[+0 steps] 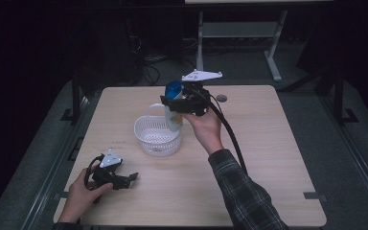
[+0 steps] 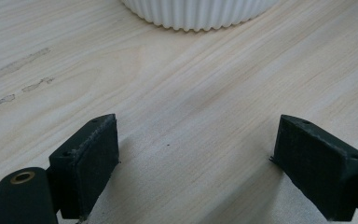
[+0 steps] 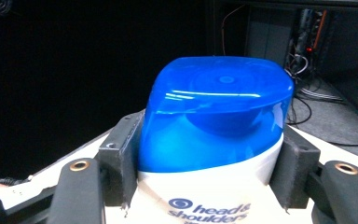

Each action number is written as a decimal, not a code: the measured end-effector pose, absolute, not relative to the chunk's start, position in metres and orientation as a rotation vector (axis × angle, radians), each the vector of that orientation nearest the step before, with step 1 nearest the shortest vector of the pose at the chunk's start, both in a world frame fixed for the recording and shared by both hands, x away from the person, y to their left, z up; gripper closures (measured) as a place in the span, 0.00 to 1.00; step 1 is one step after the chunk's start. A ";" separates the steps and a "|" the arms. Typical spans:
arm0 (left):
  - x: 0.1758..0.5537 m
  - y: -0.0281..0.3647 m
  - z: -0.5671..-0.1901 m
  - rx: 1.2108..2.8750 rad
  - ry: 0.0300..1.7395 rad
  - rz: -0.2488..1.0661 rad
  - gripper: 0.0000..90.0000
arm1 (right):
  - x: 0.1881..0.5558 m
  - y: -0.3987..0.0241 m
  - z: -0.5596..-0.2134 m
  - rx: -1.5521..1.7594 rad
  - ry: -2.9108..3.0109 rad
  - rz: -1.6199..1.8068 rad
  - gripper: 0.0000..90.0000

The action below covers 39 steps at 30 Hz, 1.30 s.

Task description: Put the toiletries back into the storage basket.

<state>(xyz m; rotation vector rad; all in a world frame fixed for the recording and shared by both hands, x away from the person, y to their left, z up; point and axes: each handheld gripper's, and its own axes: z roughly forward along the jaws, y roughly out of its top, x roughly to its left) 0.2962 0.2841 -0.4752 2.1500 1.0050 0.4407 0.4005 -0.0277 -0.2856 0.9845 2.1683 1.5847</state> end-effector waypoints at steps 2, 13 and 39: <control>0.296 0.284 -0.475 2.150 1.005 0.441 0.15 | 0.401 -0.024 -0.288 0.979 2.177 1.581 0.39; 0.296 0.284 -0.475 2.150 1.004 0.439 0.15 | 0.403 -0.015 -0.303 0.970 2.207 1.563 0.39; 0.296 0.284 -0.475 2.151 1.004 0.440 0.15 | 0.407 -0.008 -0.342 0.995 2.282 1.502 0.39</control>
